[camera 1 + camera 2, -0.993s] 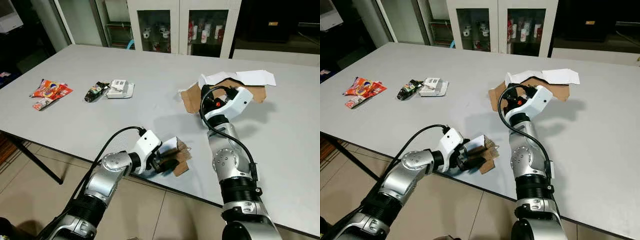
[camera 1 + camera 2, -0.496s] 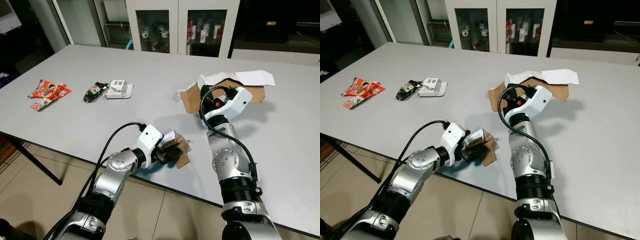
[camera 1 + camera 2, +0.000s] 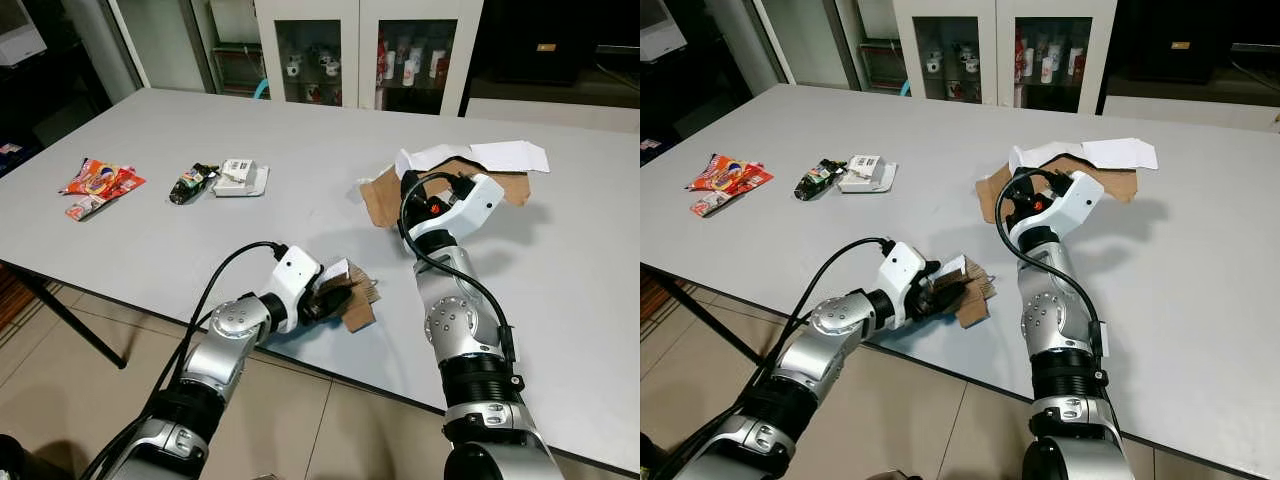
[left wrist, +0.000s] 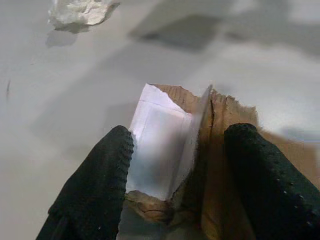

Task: Picking trash to rubbish bin

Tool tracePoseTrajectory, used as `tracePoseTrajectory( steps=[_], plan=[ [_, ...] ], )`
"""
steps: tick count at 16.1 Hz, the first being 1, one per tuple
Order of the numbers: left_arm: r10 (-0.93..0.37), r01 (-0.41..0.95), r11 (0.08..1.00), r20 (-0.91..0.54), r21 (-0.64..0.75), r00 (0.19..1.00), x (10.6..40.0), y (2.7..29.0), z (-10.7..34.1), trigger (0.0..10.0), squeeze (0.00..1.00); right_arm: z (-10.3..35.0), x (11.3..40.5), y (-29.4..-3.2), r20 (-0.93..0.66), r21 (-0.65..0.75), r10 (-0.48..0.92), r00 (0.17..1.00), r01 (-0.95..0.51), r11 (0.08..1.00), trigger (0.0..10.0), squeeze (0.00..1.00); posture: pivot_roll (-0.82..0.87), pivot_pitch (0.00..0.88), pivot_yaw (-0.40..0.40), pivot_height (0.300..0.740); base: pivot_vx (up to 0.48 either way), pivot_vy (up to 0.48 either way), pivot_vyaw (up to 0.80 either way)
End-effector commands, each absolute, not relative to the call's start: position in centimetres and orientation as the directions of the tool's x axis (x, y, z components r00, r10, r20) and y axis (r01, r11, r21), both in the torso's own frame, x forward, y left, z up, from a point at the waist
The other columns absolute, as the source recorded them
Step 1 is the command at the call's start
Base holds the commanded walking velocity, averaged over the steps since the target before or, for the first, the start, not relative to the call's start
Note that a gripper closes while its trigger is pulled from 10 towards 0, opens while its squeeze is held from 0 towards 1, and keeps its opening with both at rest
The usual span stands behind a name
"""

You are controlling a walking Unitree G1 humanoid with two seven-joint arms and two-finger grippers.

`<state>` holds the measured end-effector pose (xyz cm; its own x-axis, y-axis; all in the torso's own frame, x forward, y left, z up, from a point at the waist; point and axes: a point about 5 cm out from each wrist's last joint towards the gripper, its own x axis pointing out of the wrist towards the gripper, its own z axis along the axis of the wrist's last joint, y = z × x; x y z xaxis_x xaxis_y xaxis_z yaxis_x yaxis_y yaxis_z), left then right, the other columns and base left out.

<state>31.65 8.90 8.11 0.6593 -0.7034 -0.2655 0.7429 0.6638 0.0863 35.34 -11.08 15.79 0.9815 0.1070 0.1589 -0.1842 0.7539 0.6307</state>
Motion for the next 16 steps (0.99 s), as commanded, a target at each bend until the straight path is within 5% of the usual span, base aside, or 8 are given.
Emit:
tracePoseTrajectory(
  steps=[1,16],
  plan=[
    [-0.706,0.744,0.662,-0.259,0.086,0.659,31.79,9.03,8.34,0.0,0.0,16.2,35.52,-10.28,0.166,0.634,0.133,0.977,-0.209,0.744,10.0,0.0,0.03,0.0,0.094,0.74,0.0,0.0,0.0],
    [-0.722,0.757,0.65,-0.254,0.069,0.644,31.6,8.74,8.28,0.0,0.0,16.31,35.62,-10.35,0.164,0.632,0.137,0.977,-0.211,0.746,10.0,0.0,0.03,0.0,0.09,0.74,0.0,0.0,0.0]
  ],
)
